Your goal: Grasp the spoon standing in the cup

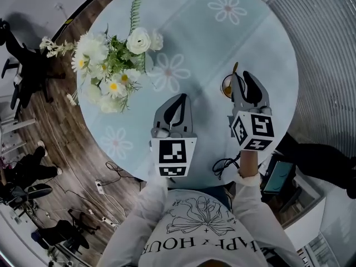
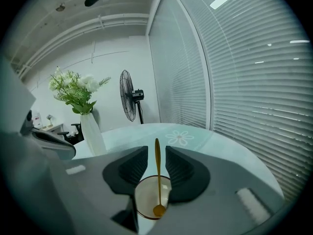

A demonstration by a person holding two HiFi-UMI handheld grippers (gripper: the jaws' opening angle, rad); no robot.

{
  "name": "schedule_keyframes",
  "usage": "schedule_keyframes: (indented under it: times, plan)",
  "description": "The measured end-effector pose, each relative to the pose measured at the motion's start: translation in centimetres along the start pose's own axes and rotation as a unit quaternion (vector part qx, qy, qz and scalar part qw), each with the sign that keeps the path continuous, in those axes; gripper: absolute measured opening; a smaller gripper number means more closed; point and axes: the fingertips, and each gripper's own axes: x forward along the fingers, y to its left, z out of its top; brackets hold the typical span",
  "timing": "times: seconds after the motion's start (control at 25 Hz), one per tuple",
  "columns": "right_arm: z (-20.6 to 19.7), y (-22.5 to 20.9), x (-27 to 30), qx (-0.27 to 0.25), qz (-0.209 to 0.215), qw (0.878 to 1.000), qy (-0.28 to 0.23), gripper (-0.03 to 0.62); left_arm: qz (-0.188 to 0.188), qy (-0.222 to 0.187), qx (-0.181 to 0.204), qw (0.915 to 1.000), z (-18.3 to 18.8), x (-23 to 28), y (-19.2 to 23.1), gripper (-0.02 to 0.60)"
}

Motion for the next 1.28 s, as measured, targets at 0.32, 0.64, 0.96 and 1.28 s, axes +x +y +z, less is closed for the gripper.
schedule_keyframes:
  times: [0.32,0.64,0.96,1.28]
  plan:
    - [-0.7,-0.1,1.7,-0.014,-0.005,1.0,0.025,0.123,-0.003,0.015,-0.006,0.9999,-0.9,0.6,0.0,0.006]
    - [-1.6,-0.4,2.8,-0.011,-0.005,0.999,0.044,0.123,-0.003,0.021,-0.009,0.9997,-1.5,0.7,0.0,0.006]
    - [-1.3,-0.5,3.3,-0.017,0.004,0.999,0.045,0.089,0.001,0.025,-0.012,0.9996,-1.9,0.4,0.3,0.006]
    - [-1.3,-0.7,3.1,-0.016,0.003,0.999,0.04,0.037,0.003,0.027,-0.013,0.9996,-2.2,0.0,0.4,0.006]
